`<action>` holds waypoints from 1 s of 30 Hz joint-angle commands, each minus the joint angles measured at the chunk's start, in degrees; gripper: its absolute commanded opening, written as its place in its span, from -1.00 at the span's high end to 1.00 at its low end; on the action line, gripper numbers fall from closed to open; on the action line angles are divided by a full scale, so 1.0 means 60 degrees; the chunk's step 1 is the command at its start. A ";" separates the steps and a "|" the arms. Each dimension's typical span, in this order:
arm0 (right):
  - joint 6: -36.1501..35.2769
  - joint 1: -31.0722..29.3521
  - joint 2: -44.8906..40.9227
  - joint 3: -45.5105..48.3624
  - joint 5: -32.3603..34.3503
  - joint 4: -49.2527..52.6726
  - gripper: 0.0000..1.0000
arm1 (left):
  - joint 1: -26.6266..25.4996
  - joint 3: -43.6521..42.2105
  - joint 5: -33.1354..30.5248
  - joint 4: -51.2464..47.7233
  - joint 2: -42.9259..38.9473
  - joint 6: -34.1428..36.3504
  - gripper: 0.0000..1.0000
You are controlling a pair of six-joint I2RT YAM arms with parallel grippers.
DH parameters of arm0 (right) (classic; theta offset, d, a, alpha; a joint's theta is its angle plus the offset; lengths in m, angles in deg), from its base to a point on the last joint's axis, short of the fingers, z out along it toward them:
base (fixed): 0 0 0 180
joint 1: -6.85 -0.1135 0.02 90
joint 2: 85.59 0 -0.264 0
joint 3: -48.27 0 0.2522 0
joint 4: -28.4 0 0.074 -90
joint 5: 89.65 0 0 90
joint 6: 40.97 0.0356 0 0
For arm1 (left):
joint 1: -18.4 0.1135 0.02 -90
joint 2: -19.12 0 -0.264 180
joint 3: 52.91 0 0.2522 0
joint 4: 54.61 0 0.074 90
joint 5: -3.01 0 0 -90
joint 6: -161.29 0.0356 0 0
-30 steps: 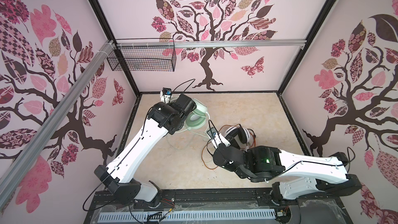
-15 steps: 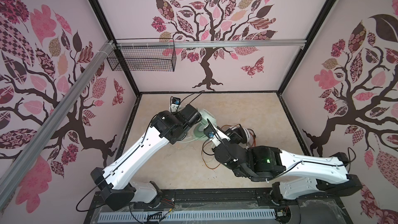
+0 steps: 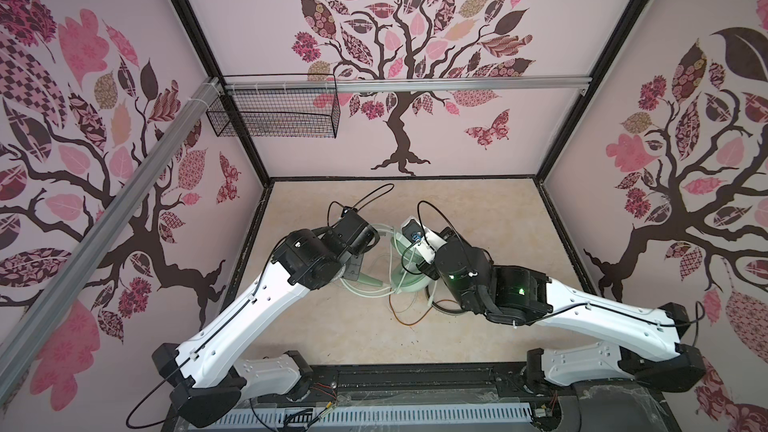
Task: Wrap the headphones
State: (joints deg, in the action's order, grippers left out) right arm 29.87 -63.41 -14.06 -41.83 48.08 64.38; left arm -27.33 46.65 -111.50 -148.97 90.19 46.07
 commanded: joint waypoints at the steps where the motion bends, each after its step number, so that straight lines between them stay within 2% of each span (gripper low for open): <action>1: 0.0524 0.0515 -0.0217 -0.0671 -0.0497 -0.0407 0.88 | -0.0053 -0.0313 0.1142 -0.0303 -0.0133 0.0731 1.00; 11: 0.0566 0.0921 0.0508 -0.1658 -0.1939 0.0094 0.62 | -0.0055 -0.0459 0.1161 -0.0307 -0.0071 0.0839 1.00; 17: 0.1332 0.2229 0.0866 -0.1999 -0.3818 0.0459 0.63 | -0.0054 -0.0464 0.1207 -0.0269 -0.0122 0.0820 1.00; 22: 0.2172 0.2937 0.0883 -0.1589 -0.4439 0.0695 0.57 | -0.0054 -0.0436 0.1383 -0.0336 -0.0069 0.0723 1.00; 24: 0.2870 0.3641 0.0756 -0.1266 -0.5383 0.0946 0.50 | -0.0053 -0.0388 0.1740 -0.0309 -0.0075 0.0688 1.00; 25: 0.3372 0.4264 0.0622 -0.0951 -0.6239 0.0991 0.48 | -0.0055 -0.0323 0.2112 -0.0282 -0.0060 0.0707 1.00; 27: 0.4231 0.5568 0.0038 0.0214 -0.8233 0.0460 0.43 | 0.0001 -0.0086 0.3047 -0.0241 -0.0027 0.0688 1.00; 30: 0.5087 0.6922 -0.0937 0.2125 -1.0244 -0.0641 0.38 | 0.0370 0.0305 0.4365 -0.0246 0.0056 0.0700 1.00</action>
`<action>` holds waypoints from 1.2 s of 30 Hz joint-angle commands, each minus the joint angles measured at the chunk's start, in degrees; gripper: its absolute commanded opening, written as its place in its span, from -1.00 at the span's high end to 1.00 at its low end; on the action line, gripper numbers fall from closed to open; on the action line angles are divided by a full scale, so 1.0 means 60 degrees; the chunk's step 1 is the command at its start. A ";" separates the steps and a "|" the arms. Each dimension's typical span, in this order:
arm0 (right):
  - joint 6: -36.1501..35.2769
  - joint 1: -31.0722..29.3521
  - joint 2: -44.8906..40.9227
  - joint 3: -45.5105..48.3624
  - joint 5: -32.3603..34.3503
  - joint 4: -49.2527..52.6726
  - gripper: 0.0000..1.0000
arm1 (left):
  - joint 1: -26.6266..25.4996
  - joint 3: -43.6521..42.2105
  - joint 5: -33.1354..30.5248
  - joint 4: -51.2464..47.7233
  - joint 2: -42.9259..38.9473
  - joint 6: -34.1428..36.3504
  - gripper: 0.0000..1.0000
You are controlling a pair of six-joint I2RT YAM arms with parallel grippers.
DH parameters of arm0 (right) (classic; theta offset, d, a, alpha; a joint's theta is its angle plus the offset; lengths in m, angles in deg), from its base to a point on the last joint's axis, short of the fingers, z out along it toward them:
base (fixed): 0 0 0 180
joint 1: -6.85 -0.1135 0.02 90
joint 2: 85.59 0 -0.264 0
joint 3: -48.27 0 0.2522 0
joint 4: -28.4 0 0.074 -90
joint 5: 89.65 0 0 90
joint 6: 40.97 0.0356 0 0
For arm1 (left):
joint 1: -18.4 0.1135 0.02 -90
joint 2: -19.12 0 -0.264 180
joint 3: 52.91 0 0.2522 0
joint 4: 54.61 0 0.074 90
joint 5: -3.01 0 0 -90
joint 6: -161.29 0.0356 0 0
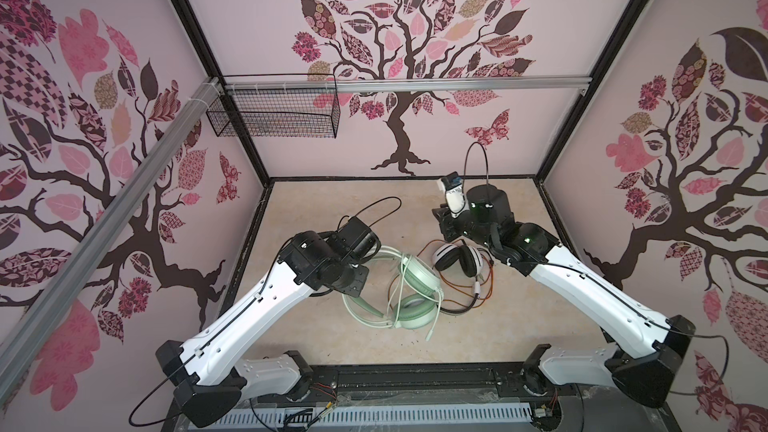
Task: Wrap the headphones
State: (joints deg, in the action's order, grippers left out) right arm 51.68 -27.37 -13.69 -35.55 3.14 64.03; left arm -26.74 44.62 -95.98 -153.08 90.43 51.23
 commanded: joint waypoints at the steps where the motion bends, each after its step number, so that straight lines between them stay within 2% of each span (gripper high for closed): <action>1: 0.1696 0.1176 -0.1281 0.1661 -0.3226 -0.0935 0.35 | 0.0516 0.0780 0.2304 0.0453 0.0059 -0.0130 1.00; 4: 0.2222 0.1297 -0.1729 0.3109 -0.4077 -0.1807 0.26 | 0.1244 0.1235 0.3305 0.0474 0.0167 -0.0056 1.00; 7: 0.2867 0.1294 -0.1846 0.4590 -0.5264 -0.3537 0.12 | 0.1351 0.2062 0.3390 0.0222 0.0543 -0.0012 1.00; 9: 0.3233 0.1297 -0.1757 0.5627 -0.5971 -0.5498 -0.12 | 0.1354 0.2653 0.3498 0.0116 0.0839 -0.0007 1.00; 13: 0.2996 0.1185 -0.1011 0.6323 -0.6368 -0.7867 -0.34 | 0.1357 0.3511 0.3447 0.0068 0.1338 0.0002 1.00; 17: 0.2311 0.1033 0.0589 0.5838 -0.6257 -0.8844 -0.38 | 0.1357 0.4207 0.3452 0.0076 0.1676 0.0035 1.00; 23: 0.2571 0.0811 0.2933 0.4848 -0.6775 -1.0688 -0.38 | 0.1379 0.5016 0.3465 0.0087 0.2052 0.0052 1.00; 32: 0.3024 0.0541 0.4179 0.3985 -0.6923 -1.1743 -0.34 | 0.1386 0.5243 0.3608 0.0129 0.2280 0.0076 1.00; 36: 0.3233 0.0543 0.4277 0.4192 -0.7162 -1.2445 -0.32 | 0.1379 0.5251 0.3599 0.0129 0.2266 0.0105 1.00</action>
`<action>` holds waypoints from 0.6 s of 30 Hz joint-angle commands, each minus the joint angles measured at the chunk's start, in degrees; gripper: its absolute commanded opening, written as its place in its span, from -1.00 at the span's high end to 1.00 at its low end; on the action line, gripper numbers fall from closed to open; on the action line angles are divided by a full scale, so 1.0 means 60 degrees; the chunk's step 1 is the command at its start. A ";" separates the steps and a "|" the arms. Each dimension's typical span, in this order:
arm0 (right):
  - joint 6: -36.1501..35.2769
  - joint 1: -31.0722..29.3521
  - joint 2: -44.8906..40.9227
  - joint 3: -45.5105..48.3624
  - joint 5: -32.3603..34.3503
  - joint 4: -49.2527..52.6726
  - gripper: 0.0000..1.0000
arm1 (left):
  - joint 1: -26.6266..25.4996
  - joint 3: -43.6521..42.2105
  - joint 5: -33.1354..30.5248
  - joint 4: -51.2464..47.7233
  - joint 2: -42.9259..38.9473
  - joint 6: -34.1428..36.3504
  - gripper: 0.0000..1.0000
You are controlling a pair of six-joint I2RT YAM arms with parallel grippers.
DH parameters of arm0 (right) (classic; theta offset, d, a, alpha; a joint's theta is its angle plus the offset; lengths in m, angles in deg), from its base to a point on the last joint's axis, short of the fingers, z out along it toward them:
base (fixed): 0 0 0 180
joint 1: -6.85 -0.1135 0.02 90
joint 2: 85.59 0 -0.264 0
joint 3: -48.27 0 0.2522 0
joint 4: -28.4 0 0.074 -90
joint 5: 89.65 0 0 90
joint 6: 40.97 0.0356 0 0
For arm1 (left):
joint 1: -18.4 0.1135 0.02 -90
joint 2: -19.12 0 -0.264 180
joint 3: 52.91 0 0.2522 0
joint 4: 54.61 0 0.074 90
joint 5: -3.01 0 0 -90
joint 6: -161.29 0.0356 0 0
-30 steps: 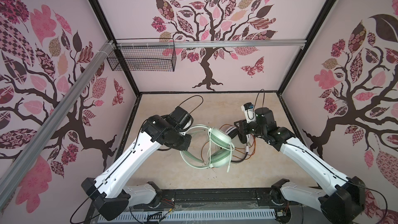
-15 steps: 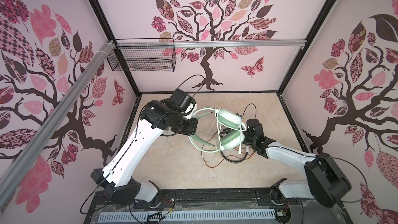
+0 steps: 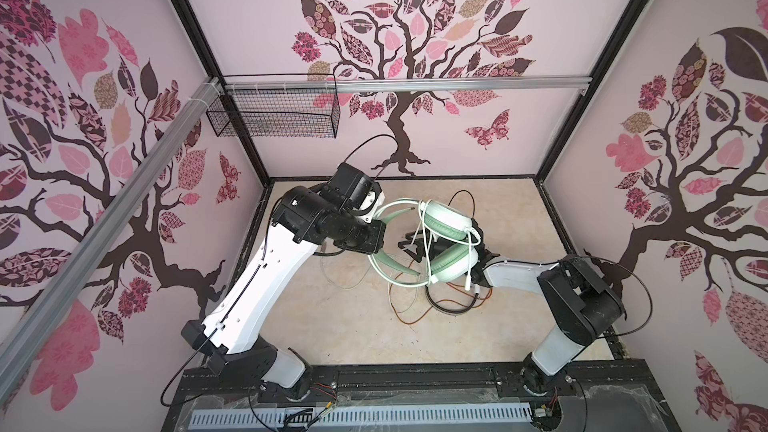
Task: Wrap the headphones
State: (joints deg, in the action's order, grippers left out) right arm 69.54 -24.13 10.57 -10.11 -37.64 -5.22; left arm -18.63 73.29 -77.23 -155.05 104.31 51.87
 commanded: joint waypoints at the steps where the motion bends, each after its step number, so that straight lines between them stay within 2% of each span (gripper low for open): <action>1: 0.0329 0.0005 0.0233 0.0029 -0.0447 -0.1100 -0.31 | 0.0031 0.0464 0.0494 0.0465 -0.0073 -0.0001 1.00; 4: 0.0397 -0.0001 0.0126 0.0210 -0.0485 -0.1201 -0.29 | 0.0035 0.0478 0.0400 0.0471 -0.0094 0.0014 1.00; 8: 0.0501 0.0035 -0.0530 0.1031 0.0456 -0.1347 -0.28 | 0.0041 0.0485 0.0379 0.0464 -0.0136 0.0004 1.00; 11: 0.0730 0.0177 -0.1138 0.1964 0.0772 -0.1977 -0.29 | 0.0045 0.0425 0.0300 0.0471 -0.0214 0.0014 1.00; 15: 0.0819 0.0398 -0.1806 0.3303 0.0464 -0.3325 -0.30 | 0.0049 0.0193 0.0258 0.0551 -0.0322 0.0014 1.00; 18: 0.0581 0.0374 -0.1950 0.3389 -0.0386 -0.3354 -0.30 | 0.0049 0.0063 0.0327 0.0639 -0.0388 0.0000 1.00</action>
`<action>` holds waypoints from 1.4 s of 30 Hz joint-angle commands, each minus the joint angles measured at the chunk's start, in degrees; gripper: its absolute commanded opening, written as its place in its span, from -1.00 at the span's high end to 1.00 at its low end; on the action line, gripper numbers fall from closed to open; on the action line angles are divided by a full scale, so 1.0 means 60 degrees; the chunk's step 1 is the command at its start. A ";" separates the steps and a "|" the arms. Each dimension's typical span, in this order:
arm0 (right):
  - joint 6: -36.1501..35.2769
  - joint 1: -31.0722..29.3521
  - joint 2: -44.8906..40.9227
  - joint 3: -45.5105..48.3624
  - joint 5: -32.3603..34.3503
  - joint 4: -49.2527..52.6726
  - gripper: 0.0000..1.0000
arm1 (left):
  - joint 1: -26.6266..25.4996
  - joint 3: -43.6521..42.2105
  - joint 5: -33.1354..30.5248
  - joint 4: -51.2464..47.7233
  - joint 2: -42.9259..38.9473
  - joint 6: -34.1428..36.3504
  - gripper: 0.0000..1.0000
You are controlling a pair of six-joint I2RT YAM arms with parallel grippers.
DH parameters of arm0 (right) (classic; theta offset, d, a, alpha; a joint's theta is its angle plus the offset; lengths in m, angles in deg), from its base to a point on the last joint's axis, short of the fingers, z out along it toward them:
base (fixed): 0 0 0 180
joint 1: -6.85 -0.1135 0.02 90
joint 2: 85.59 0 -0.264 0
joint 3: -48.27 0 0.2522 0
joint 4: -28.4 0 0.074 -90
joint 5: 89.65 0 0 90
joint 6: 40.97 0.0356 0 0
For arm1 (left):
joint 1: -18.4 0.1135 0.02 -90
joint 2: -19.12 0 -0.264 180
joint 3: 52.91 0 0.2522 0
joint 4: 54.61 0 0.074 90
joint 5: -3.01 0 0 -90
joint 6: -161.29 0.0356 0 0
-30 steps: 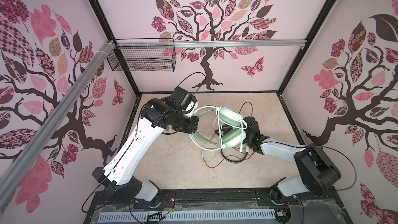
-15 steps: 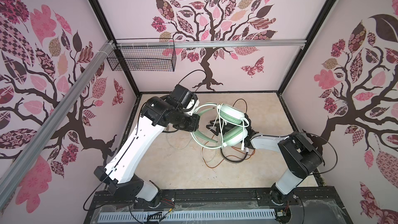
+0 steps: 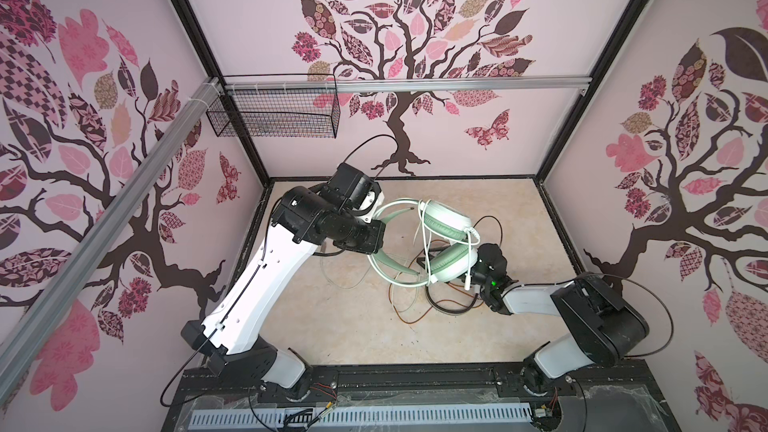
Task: Wrap the headphones
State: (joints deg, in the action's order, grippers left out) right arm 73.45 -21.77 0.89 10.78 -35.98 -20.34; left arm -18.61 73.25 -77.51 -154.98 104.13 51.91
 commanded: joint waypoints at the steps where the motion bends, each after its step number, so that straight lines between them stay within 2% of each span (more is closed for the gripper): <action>1: -0.0065 -0.0027 -0.0307 -0.0166 -0.0850 -0.0882 -0.29 | 0.0039 0.0047 0.0385 0.0649 -0.0376 -0.0006 1.00; 14: -0.0159 -0.0629 0.0397 -0.2357 -0.0987 -0.0223 -0.14 | 0.0040 -0.0078 0.0357 0.0665 -0.0454 0.0029 1.00; 22: 0.0118 -0.0689 0.0675 -0.2393 -0.1032 -0.0750 0.14 | 0.0046 -0.0056 0.0364 0.0609 -0.0493 0.0051 1.00; 31: 0.0259 -0.0724 0.0631 -0.2345 -0.0846 -0.0877 0.15 | 0.0045 -0.0086 0.0420 0.0661 -0.0508 0.0036 1.00; 33: 0.0316 -0.0724 0.0668 -0.2412 -0.0802 -0.0851 0.29 | 0.0048 -0.0100 0.0420 0.0662 -0.0516 0.0021 1.00; 36: 0.0310 -0.0724 0.0787 -0.2847 -0.0740 -0.0246 0.87 | 0.0058 -0.0130 0.0457 0.0682 -0.0511 0.0007 1.00; 37: 0.0294 -0.0724 0.0848 -0.3030 -0.0754 -0.0054 1.00 | 0.0048 -0.0130 0.0486 0.0697 -0.0529 0.0007 1.00; 42: 0.0130 -0.0741 0.1080 -0.4002 -0.0742 0.1070 1.00 | 0.0057 -0.0386 0.0721 0.0792 -0.0519 -0.0008 1.00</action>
State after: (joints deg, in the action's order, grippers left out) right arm 74.76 -26.08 6.15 -9.30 -40.38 -17.70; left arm -18.55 72.99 -76.88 -154.46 103.15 52.08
